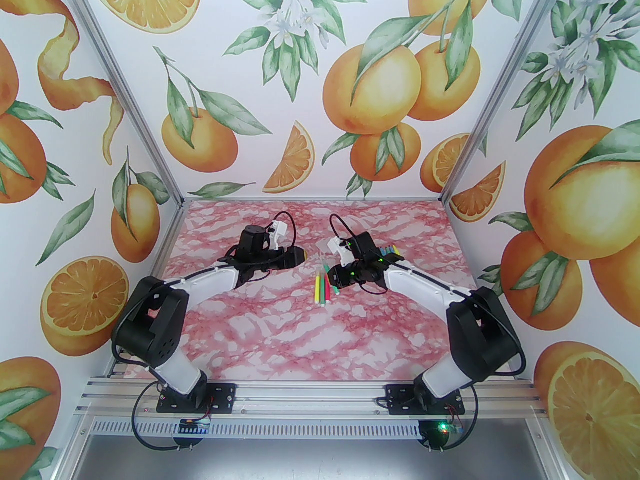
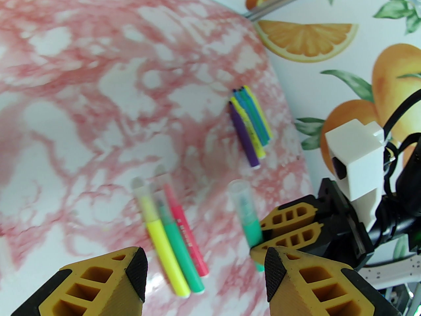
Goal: Open the pen caps
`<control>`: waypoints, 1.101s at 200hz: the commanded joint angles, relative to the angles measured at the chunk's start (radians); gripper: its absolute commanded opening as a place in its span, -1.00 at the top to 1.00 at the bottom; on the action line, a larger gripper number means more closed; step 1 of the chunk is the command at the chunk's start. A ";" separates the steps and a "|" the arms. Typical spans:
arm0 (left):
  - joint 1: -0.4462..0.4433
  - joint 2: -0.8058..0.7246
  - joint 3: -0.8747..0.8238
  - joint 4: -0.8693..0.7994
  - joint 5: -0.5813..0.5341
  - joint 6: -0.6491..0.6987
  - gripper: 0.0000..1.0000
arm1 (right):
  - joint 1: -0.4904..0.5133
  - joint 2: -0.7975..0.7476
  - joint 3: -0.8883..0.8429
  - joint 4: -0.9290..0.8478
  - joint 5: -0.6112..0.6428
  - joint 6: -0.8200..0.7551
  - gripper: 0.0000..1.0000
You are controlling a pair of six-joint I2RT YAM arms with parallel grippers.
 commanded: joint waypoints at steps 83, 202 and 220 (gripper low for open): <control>-0.039 0.044 0.052 0.109 0.078 -0.044 -0.17 | 0.044 -0.073 -0.012 0.048 -0.053 -0.025 0.79; -0.059 0.056 0.079 0.124 0.107 -0.054 -0.01 | 0.054 -0.102 -0.027 0.091 -0.065 -0.026 0.79; -0.063 0.059 0.083 0.123 0.112 -0.052 0.00 | 0.054 -0.106 -0.029 0.095 -0.068 -0.027 0.79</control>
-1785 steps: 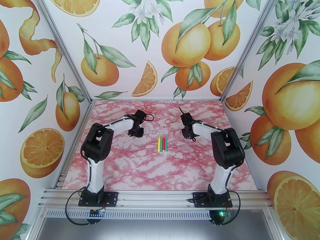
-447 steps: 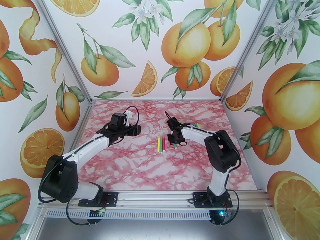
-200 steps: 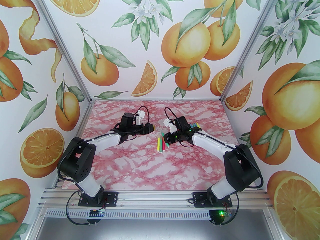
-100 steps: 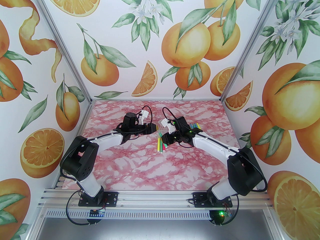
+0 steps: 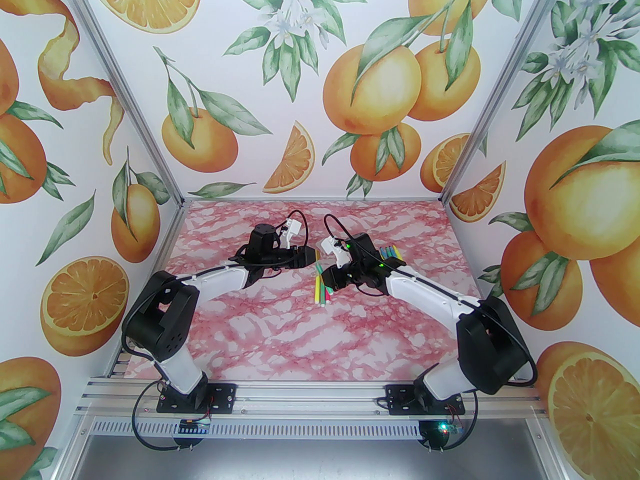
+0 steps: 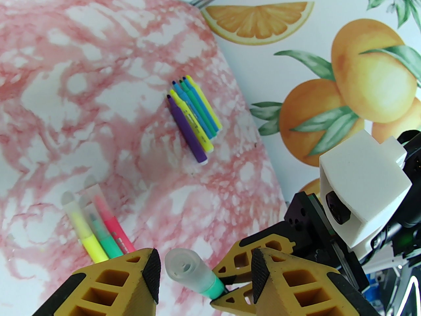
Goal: Open the pen caps
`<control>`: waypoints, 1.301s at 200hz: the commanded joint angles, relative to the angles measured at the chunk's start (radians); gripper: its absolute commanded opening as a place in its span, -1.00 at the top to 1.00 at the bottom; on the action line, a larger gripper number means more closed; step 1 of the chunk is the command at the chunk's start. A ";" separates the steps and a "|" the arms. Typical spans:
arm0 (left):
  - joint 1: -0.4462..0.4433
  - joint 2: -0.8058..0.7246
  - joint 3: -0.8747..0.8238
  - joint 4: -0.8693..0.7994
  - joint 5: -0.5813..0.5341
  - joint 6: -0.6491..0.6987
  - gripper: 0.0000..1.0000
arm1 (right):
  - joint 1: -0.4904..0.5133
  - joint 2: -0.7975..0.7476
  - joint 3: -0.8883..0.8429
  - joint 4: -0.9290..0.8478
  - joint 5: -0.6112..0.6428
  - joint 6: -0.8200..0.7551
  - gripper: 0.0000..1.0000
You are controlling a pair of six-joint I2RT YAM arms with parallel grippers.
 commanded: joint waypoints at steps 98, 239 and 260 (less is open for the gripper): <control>-0.017 0.019 0.049 0.037 0.031 -0.003 0.21 | 0.005 -0.037 -0.011 0.048 -0.035 -0.015 0.79; -0.017 0.029 0.050 0.057 0.041 -0.023 0.77 | 0.005 -0.028 -0.030 0.087 -0.026 -0.009 0.61; -0.016 0.026 0.047 0.062 0.042 -0.026 0.85 | 0.005 -0.030 -0.038 0.104 -0.029 -0.005 0.44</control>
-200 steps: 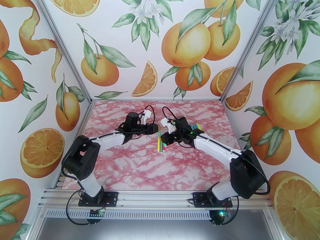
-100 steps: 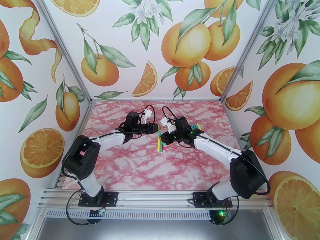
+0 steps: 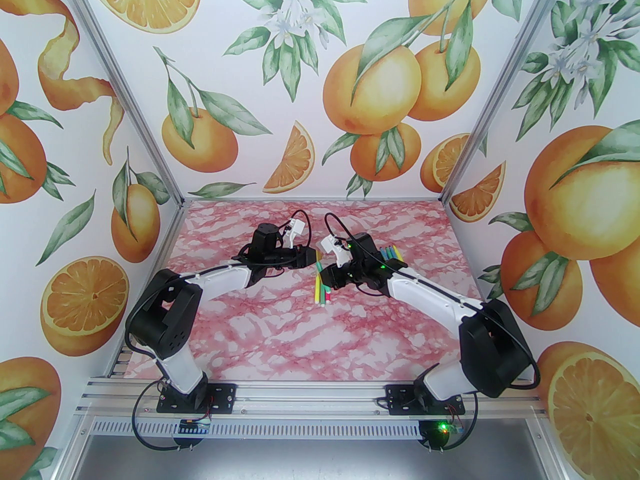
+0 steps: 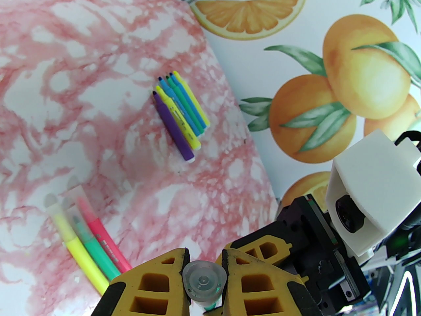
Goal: Open the pen caps
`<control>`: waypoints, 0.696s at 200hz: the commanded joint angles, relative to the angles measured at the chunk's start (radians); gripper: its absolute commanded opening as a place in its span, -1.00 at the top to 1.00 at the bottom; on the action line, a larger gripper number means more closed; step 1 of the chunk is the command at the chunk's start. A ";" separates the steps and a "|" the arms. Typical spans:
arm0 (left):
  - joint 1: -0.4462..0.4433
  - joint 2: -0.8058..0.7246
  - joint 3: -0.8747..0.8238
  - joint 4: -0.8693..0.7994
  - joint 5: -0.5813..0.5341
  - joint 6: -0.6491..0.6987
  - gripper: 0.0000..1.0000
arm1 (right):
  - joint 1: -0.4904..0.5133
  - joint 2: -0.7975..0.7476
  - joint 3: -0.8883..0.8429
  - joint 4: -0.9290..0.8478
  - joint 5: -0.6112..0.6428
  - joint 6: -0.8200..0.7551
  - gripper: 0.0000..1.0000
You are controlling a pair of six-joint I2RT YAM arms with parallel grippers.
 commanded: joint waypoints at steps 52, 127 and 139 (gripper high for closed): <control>-0.004 0.001 0.032 0.044 0.019 -0.003 0.93 | 0.005 0.006 -0.031 0.089 -0.033 0.013 0.35; -0.004 -0.007 0.043 0.038 0.020 -0.008 0.97 | 0.004 0.018 -0.043 0.099 -0.039 0.013 0.43; -0.004 -0.005 0.047 0.038 0.022 -0.010 0.98 | 0.004 0.020 -0.044 0.098 -0.040 0.013 0.46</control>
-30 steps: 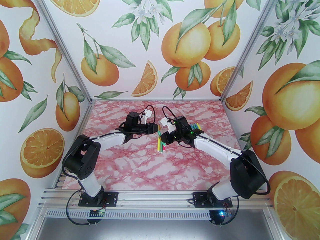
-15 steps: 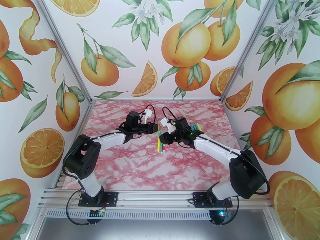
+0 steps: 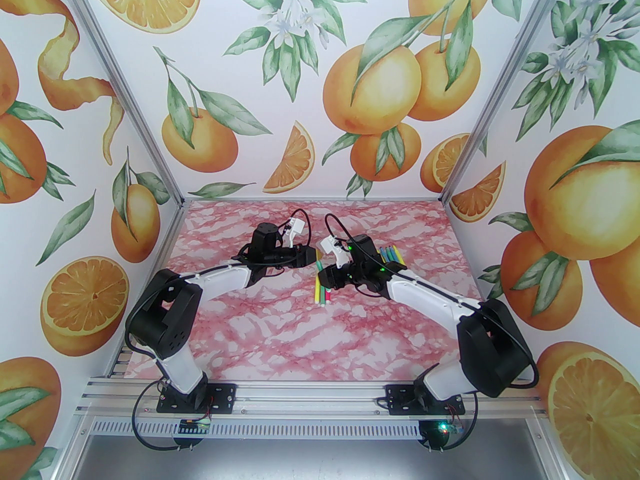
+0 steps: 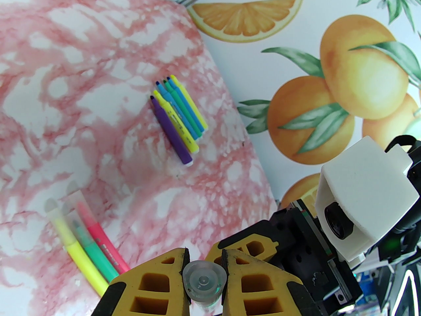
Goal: Open the pen caps
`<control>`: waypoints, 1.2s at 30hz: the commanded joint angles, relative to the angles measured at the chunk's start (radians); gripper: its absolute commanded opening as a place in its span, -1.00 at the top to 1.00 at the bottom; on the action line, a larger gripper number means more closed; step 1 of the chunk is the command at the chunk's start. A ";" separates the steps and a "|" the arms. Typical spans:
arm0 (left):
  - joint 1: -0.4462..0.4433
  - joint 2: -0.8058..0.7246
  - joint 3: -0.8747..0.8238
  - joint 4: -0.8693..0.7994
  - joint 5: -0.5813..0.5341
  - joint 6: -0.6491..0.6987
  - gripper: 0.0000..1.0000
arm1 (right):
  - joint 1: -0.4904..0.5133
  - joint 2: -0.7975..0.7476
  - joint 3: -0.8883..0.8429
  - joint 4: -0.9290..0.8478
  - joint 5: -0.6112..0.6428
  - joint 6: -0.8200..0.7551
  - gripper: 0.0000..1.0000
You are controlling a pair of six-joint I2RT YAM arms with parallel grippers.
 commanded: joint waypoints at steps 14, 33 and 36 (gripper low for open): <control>-0.002 -0.008 0.059 0.022 -0.029 -0.012 1.00 | 0.003 0.008 -0.040 -0.008 -0.027 -0.008 0.83; 0.024 -0.003 0.100 -0.041 -0.153 -0.021 1.00 | 0.003 -0.020 -0.095 -0.035 -0.029 -0.030 1.00; 0.033 -0.021 0.092 -0.059 -0.172 -0.009 1.00 | 0.002 -0.014 -0.100 -0.042 -0.027 -0.039 1.00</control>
